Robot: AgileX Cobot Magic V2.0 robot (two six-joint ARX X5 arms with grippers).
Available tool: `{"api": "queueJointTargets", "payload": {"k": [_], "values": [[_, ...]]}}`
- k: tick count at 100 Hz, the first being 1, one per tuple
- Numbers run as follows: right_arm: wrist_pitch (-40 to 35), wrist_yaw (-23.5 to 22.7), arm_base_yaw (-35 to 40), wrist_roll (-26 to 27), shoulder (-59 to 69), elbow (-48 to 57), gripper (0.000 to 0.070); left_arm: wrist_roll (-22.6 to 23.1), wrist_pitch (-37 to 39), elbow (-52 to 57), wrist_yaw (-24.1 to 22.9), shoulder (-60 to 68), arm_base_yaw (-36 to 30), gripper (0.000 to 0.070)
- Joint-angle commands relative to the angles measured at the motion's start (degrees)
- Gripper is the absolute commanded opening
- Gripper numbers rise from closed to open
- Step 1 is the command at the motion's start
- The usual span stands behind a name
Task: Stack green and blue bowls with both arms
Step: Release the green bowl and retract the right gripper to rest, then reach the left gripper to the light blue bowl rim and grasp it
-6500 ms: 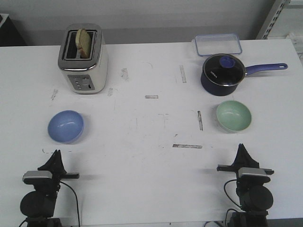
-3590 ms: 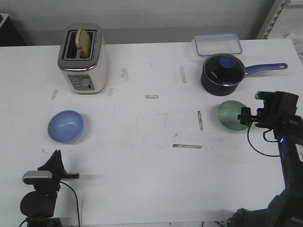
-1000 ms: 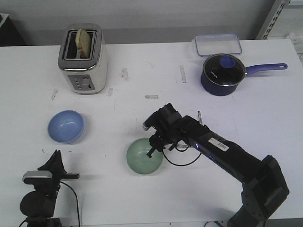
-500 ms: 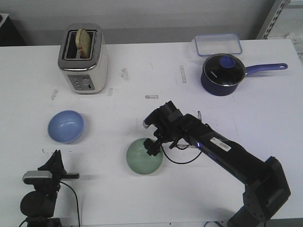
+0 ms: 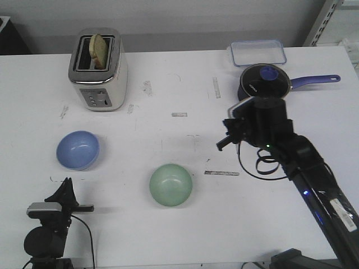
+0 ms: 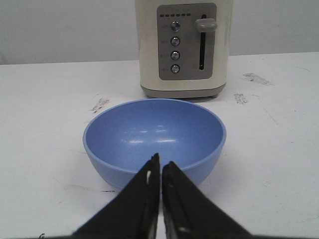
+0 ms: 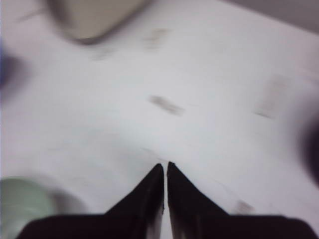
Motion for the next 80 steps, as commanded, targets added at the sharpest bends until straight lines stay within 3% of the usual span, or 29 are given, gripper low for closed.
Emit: {"api": "queueJointTargets", "payload": {"k": [1, 15, 33, 54, 71, 80], "values": [[-1.31, 2.03, -3.06, 0.72, -1.2, 0.35, 0.0, -0.24, 0.72, -1.2, 0.04, -0.04, -0.11, 0.0001], [0.61, 6.19, -9.97, 0.76, -7.26, -7.26, 0.0, -0.24, 0.7, -1.2, 0.04, -0.04, -0.09, 0.0001], [6.25, 7.15, -16.04, 4.57, -17.03, -23.23, 0.0, -0.24, 0.7, -1.2, 0.04, -0.04, -0.09, 0.0001], [10.47, 12.55, -15.78, 8.17, -29.42, -38.64, 0.0, -0.28, 0.66, -1.2, 0.04, -0.04, -0.11, 0.0001], [9.75, 16.92, -15.21, 9.88, -37.79, -44.63, 0.0, -1.53, 0.79, -1.2, 0.04, -0.04, -0.11, 0.0001], [10.58, 17.03, -15.21, 9.92, -41.4, -46.53, 0.0, -2.82, 1.18, -1.16, 0.04, -0.04, -0.11, 0.0001]]}}
